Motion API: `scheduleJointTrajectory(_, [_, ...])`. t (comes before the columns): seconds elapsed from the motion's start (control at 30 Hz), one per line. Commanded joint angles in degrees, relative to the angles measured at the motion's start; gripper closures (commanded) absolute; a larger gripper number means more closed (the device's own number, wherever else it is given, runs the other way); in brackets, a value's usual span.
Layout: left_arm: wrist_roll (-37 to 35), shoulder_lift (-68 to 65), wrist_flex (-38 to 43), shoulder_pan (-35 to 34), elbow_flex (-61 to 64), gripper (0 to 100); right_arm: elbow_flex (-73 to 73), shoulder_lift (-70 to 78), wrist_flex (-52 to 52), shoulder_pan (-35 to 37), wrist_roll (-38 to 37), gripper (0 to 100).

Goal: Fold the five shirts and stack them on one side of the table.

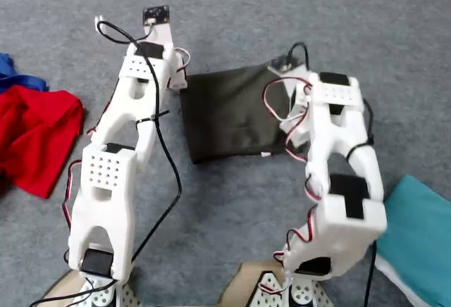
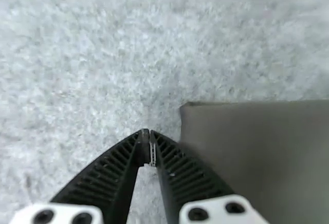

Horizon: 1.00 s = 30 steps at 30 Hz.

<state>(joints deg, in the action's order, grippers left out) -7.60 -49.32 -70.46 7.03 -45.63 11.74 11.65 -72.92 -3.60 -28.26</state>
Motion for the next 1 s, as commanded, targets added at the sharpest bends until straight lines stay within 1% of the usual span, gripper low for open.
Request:
scheduleJointTrajectory(0.0, [-0.1,0.7,-4.3,-0.5,-7.7,98,-4.0,-10.1,-2.0,-0.7,-0.4,99.4])
scheduleJointTrajectory(0.13, [1.4,0.7,-10.0,-0.6,-13.1,98,-4.5,-17.8,-3.5,-1.4,-0.4,99.4])
scheduleJointTrajectory(0.23, [3.7,1.0,-15.6,-1.0,-17.5,98,-3.6,-23.8,-6.6,-2.3,-0.4,99.3])
scheduleJointTrajectory(0.4, [9.7,0.5,-29.5,-1.0,-25.4,98,1.5,-33.0,-16.4,-2.4,-0.5,99.3])
scheduleJointTrajectory(0.5, [7.6,0.7,-30.3,-2.5,-24.9,98,6.5,-38.5,-20.0,-3.5,-0.5,99.3])
scheduleJointTrajectory(0.63, [8.4,1.4,-30.4,-5.4,-23.9,98,11.3,-47.5,-24.6,-5.8,-0.3,99.3])
scheduleJointTrajectory(0.7, [9.7,1.6,-30.4,-6.5,-20.5,98,13.8,-53.2,-24.6,-7.2,-0.2,99.3])
scheduleJointTrajectory(0.8, [9.8,1.6,-30.4,-7.6,-14.3,98,18.5,-61.6,-24.5,-7.3,-0.2,99.3])
scheduleJointTrajectory(0.87, [9.8,1.7,-30.4,-8.1,-10.4,98,22.9,-66.2,-22.2,-7.4,0.2,99.3])
scheduleJointTrajectory(0.9, [9.8,1.7,-30.4,-8.3,-8.5,98,25.3,-67.9,-21.0,-7.6,1.5,99.3])
scheduleJointTrajectory(0.97, [9.9,3.2,-30.4,-8.4,-5.4,98,30.5,-70.5,-19.4,-7.6,6.5,99.3])
